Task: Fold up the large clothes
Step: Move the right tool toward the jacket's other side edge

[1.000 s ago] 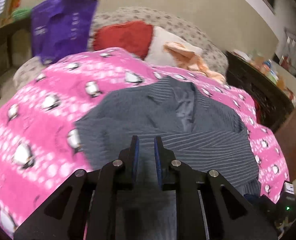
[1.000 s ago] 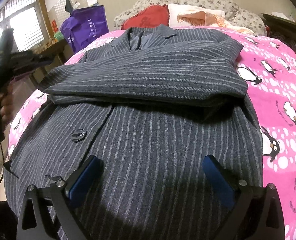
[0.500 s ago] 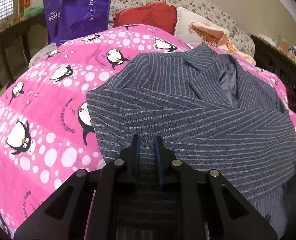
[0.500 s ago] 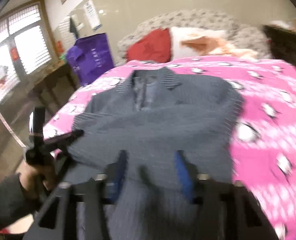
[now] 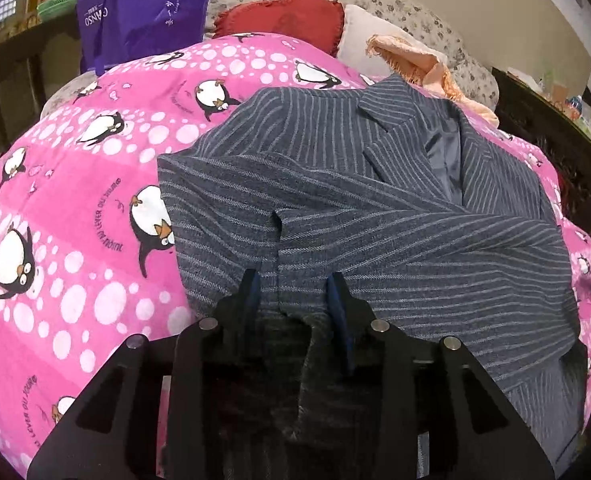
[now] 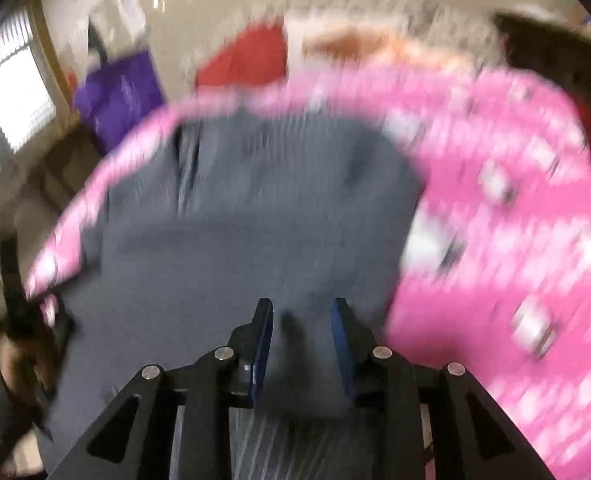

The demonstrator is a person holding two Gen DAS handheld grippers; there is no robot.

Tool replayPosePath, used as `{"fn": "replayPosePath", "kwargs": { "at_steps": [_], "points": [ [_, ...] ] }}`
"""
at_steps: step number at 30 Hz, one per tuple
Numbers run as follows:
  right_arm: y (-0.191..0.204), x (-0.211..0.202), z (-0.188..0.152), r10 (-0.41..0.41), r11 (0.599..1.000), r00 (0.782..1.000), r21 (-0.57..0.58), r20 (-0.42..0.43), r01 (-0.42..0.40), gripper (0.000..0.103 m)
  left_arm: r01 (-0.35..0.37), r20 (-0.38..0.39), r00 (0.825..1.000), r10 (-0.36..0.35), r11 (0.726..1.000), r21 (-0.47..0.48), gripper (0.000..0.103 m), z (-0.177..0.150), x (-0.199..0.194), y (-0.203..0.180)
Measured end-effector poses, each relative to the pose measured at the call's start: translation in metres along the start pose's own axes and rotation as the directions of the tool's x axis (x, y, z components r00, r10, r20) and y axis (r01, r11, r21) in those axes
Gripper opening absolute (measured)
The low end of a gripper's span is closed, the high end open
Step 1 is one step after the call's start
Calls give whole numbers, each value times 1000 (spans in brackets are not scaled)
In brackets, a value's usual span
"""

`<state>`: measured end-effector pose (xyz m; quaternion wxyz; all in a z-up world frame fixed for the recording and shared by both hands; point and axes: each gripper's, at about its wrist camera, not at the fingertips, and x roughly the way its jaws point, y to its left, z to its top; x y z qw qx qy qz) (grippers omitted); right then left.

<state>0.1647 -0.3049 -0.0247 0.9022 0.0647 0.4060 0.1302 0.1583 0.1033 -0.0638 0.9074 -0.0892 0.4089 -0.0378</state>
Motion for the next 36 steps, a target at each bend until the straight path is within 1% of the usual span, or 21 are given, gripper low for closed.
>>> {"fn": "replayPosePath", "kwargs": {
  "at_steps": [2,3,4,5,7,9,10,12,14,15,16,18,20,26,28,29,30,31,32,34,36],
  "points": [
    [-21,-2,34,-105,993,994,62,25,103,34,-39,3,999,39,999,28,36,-1,1,-6],
    [-30,6,44,-104,992,995,78,-1,104,34,-54,4,999,54,998,37,37,-1,2,-8],
    [-40,23,56,-45,996,997,76,-67,51,34,-67,4,998,67,997,43,37,-1,3,-10],
    [-43,30,61,-31,998,994,49,-101,36,34,-71,5,997,71,997,43,37,-1,3,-10],
    [-38,39,68,-81,991,989,-121,-127,66,34,-66,5,998,66,997,37,37,-1,4,-8],
    [-38,44,70,-58,978,984,-210,-170,21,34,-60,5,998,60,998,28,37,-2,4,-6],
    [-44,49,69,-28,982,977,-188,-213,-13,34,-63,5,998,63,998,26,37,-1,4,-6],
    [-61,55,70,17,995,972,-93,-233,-40,34,-72,7,997,72,997,28,37,-2,5,-7],
    [-69,59,71,77,997,977,39,-197,-71,34,-73,7,997,73,997,29,37,-2,5,-7],
    [-68,57,70,72,996,982,59,-173,-62,34,-73,7,997,73,997,29,37,-1,5,-8],
    [-62,61,71,54,998,985,37,-162,-49,34,-75,7,997,75,997,30,37,-1,5,-8],
    [-48,70,69,-12,998,979,-67,-203,-2,34,-75,7,997,74,997,30,37,-1,5,-7],
    [-39,70,65,-30,990,981,-141,-194,2,5,-76,7,997,75,997,30,37,-1,5,-7],
    [-61,58,70,-68,995,991,-78,-118,59,4,-78,7,997,78,996,32,37,-1,5,-7],
    [-83,52,75,-76,997,996,28,-52,78,0,-76,7,997,76,997,30,37,-1,5,-7],
    [-95,49,80,-121,988,993,91,-15,122,0,-76,7,997,76,997,30,37,-1,5,-7],
    [-114,42,80,-152,972,988,183,14,147,0,-77,7,997,77,997,32,37,-1,5,-8],
    [-133,35,79,-145,953,989,273,31,131,0,-77,7,997,77,996,32,37,-1,5,-7],
    [-143,30,79,-156,941,987,308,32,139,0,-77,8,997,77,997,32,37,-1,5,-7],
    [-133,15,81,-182,958,981,239,66,162,0,-77,8,997,77,996,32,37,-1,5,-8],
    [-107,5,89,-89,992,992,93,94,81,0,-77,7,997,77,996,33,37,-1,5,-7]
  ]
}}
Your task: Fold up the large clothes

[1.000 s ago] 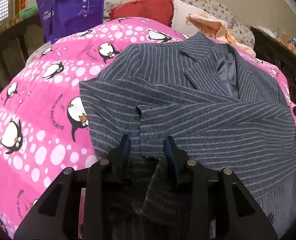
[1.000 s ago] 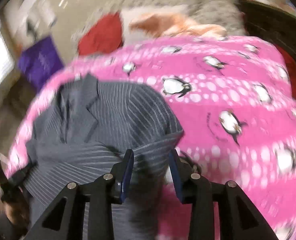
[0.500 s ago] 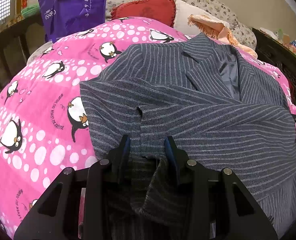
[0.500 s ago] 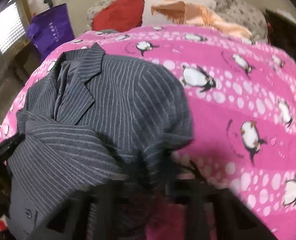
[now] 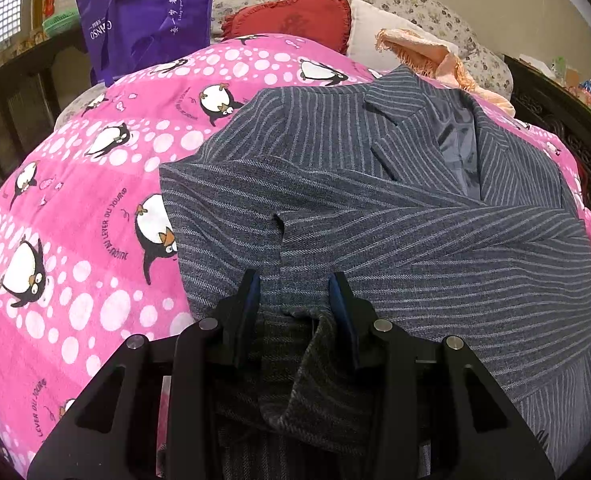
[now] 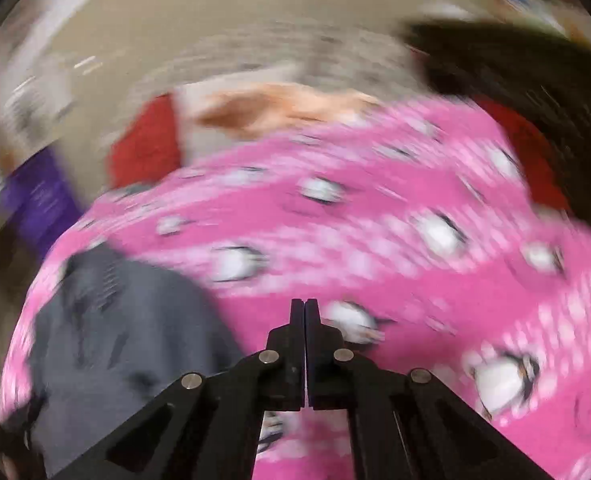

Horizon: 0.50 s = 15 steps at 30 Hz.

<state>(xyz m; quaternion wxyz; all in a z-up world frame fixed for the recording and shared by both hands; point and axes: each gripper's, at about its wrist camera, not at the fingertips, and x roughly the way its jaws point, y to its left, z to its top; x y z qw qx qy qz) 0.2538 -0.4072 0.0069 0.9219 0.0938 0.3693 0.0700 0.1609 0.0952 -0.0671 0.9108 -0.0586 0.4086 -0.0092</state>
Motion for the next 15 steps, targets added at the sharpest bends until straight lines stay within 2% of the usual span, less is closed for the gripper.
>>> {"fn": "replayPosePath", "kwargs": {
  "at_steps": [1,2,5,7,9,10,13,15],
  "points": [
    [18,0,3,62,993,998,-100,-30,-64,0,1,0,1000,-1,1000,0,37,0,0,0],
    [32,2,3,73,978,995,-189,-70,-85,1,1,0,1000,-1,1000,0,37,0,0,0],
    [71,20,-12,2,889,979,-448,-203,-94,3,1,0,1000,-1,1000,0,37,0,0,0],
    [76,24,-23,-20,859,972,-501,-233,-103,3,0,0,1000,0,1000,0,37,0,0,0],
    [78,27,-28,-27,848,969,-519,-246,-108,5,1,0,1000,-1,1000,-1,37,0,0,0],
    [77,27,-30,-27,846,966,-521,-255,-114,10,0,0,1000,0,1000,0,37,0,0,1],
    [76,25,-32,-2,846,967,-516,-256,-135,41,1,1,1000,-1,1000,0,37,0,0,0],
    [79,23,-33,-1,840,971,-527,-241,-130,42,1,1,1000,-1,1000,-1,37,0,0,1]
  ]
}}
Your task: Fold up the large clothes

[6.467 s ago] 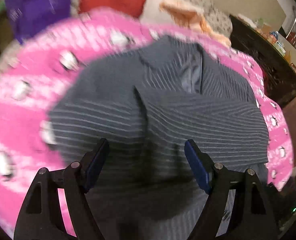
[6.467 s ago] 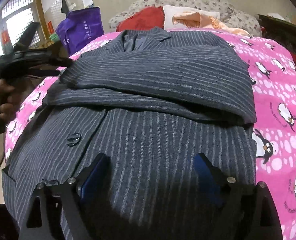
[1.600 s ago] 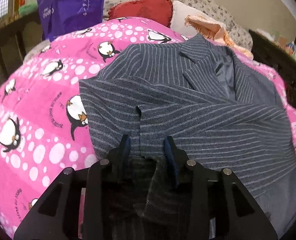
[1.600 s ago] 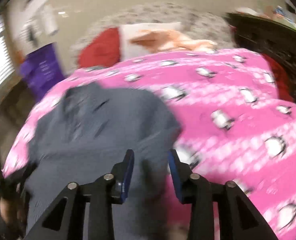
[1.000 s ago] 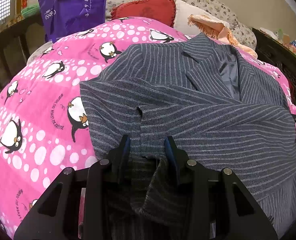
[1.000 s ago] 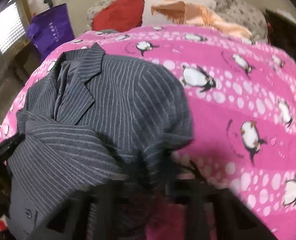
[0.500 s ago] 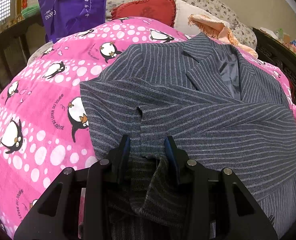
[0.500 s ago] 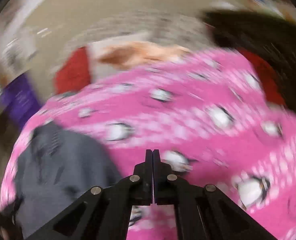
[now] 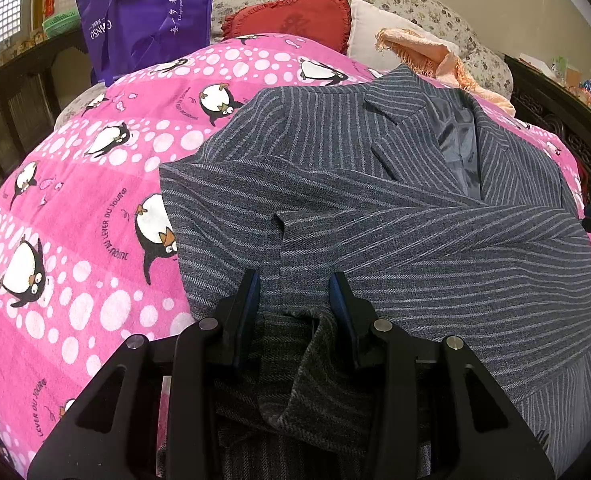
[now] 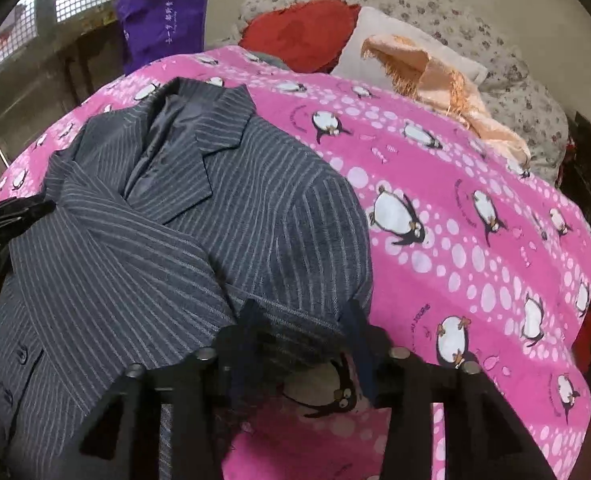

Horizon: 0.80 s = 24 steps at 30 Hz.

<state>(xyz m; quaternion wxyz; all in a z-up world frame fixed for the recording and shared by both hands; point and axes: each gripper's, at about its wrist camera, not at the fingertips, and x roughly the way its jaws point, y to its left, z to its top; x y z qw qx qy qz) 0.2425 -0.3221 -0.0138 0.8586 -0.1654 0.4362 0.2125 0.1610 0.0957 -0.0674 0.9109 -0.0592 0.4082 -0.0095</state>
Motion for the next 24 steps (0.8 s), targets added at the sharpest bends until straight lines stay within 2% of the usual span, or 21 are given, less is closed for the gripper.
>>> {"fn": "replayPosePath", "kwargs": {
  "at_steps": [4,9,10,11,13,17,21,23,24],
  "points": [
    [-4,12,5,-51,998,998,-36,-39,49,42,0,0,1000,0,1000,0,37,0,0,0],
    [12,23,1,4,993,997,-114,-82,-14,42,0,0,1000,0,1000,0,37,0,0,0],
    [14,25,0,0,992,996,-127,-92,-12,38,0,1,1000,0,1000,0,37,0,0,0],
    [14,28,-1,-6,992,995,-130,-102,-7,22,0,1,1000,0,1000,0,37,0,0,0],
    [12,31,-3,15,993,991,-113,-132,-30,0,0,1,1000,0,1000,-1,37,0,1,0],
    [13,23,-9,-70,986,994,-155,-79,57,0,0,1,1000,0,1000,-1,37,0,1,0],
    [-10,6,-10,-171,984,985,-42,19,172,0,-2,1,1000,2,1000,0,37,0,2,1],
    [-22,-3,-7,-80,996,995,31,61,78,0,-2,1,1000,2,1000,0,37,0,2,1],
    [-22,-4,-3,-64,998,996,31,60,62,0,-3,1,1000,3,1000,1,37,0,1,0]
  ]
}}
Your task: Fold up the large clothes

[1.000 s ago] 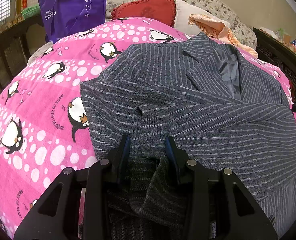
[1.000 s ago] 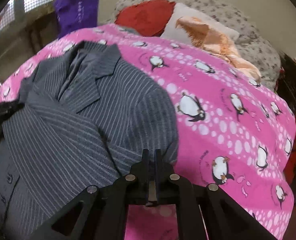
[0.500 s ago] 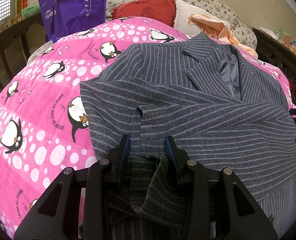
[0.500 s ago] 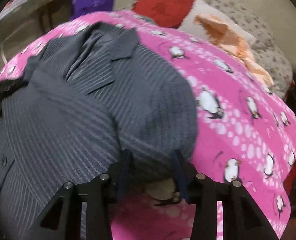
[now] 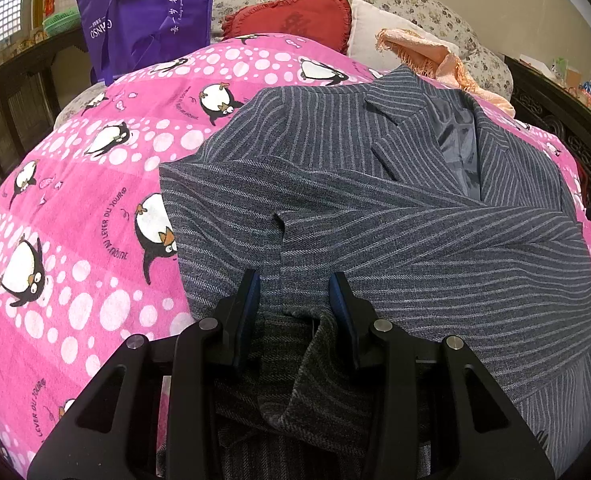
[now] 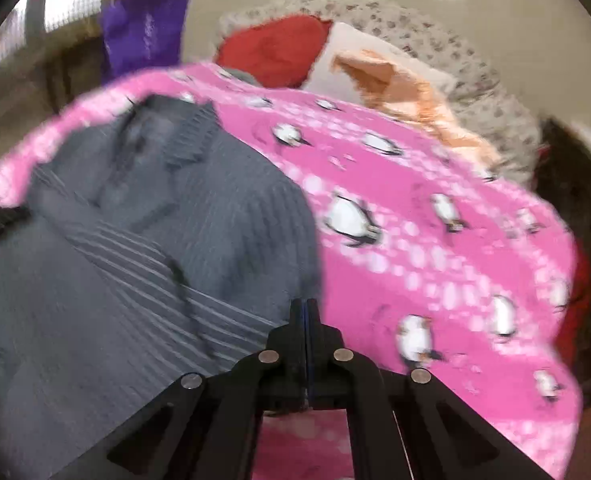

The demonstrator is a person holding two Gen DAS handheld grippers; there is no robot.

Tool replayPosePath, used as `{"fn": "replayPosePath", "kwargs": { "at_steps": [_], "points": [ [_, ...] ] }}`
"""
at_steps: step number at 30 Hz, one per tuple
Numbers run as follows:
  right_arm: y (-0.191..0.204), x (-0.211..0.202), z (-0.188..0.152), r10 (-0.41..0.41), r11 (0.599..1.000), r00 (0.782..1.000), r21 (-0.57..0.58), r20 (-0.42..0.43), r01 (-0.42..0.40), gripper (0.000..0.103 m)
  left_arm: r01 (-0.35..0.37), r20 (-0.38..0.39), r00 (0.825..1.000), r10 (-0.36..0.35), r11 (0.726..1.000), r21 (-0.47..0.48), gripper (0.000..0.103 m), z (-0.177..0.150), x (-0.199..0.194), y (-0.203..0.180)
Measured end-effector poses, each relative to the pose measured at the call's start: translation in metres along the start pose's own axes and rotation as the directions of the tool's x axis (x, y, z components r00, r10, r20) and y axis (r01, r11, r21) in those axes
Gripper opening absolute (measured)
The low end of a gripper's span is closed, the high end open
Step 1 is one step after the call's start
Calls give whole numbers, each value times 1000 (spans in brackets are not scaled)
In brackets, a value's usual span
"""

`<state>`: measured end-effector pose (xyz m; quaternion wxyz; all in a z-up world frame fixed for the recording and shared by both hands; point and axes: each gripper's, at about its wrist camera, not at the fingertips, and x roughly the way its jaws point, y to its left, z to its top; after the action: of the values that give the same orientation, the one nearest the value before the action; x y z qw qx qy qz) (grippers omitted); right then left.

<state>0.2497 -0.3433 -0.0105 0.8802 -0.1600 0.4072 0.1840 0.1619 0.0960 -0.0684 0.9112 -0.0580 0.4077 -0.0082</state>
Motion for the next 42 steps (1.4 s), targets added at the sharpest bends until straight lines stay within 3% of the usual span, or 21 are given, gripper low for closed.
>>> {"fn": "replayPosePath", "kwargs": {
  "at_steps": [6,7,10,11,12,14,17,19,21,23,25,27,30,32,33,35,38,41,42],
  "points": [
    [14,17,11,24,997,995,-77,-97,-31,6,1,0,1000,-1,1000,-1,37,0,0,0],
    [17,21,10,27,995,993,-92,-115,-38,11,0,0,1000,0,1000,0,37,0,0,0],
    [30,24,1,65,991,989,-109,-130,-80,41,1,1,1000,-1,1000,-1,37,0,0,0],
    [37,27,-3,79,986,986,-134,-145,-99,41,0,1,1000,0,1000,0,37,0,0,0],
    [41,32,-6,51,984,986,-161,-160,-77,41,1,1,1000,-1,1000,0,37,0,0,0],
    [38,48,-14,-83,982,980,-184,-183,49,44,-1,1,1000,1,1000,0,37,-1,0,0],
    [9,45,-14,-200,979,969,12,-144,204,45,0,1,1000,0,1000,-1,37,-1,0,0],
    [4,35,-16,-289,950,944,71,-158,303,45,0,1,1000,0,1000,-1,37,0,0,0],
    [6,10,-17,-314,930,941,158,-126,331,45,2,1,1000,-2,1000,-2,37,-1,0,0],
    [24,-21,-18,-250,938,968,239,-40,252,45,1,1,1000,-1,1000,-2,37,-1,0,-1],
    [56,-39,-20,-66,957,998,283,19,58,45,1,1,1000,-1,1000,-3,37,-1,0,-1],
    [93,-39,-31,57,961,998,268,30,-63,45,3,1,1000,-3,1000,-5,37,-1,1,-1],
    [113,-7,-64,-32,959,995,276,-96,57,45,7,2,1000,-7,1000,-3,38,-1,0,-1],
    [102,-4,-82,-5,921,1000,389,-19,12,45,9,4,1000,-9,1000,-2,38,-2,0,-1],
    [102,-6,-81,0,911,1000,413,-28,11,45,12,4,1000,-12,1000,-5,38,-2,0,0],
    [112,-23,-70,-50,911,999,410,-21,55,45,22,4,1000,-22,1000,-14,38,-2,0,2],
    [131,-43,-64,-38,929,996,371,75,8,53,22,1,1000,-22,1000,-15,38,-2,0,2],
    [137,-9,-79,-60,946,994,313,-89,85,62,12,-9,1000,-12,999,39,38,6,-15,5],
    [134,-13,-83,-47,937,998,346,-39,57,62,-6,2,1000,6,999,49,38,8,-21,8]
  ]
}}
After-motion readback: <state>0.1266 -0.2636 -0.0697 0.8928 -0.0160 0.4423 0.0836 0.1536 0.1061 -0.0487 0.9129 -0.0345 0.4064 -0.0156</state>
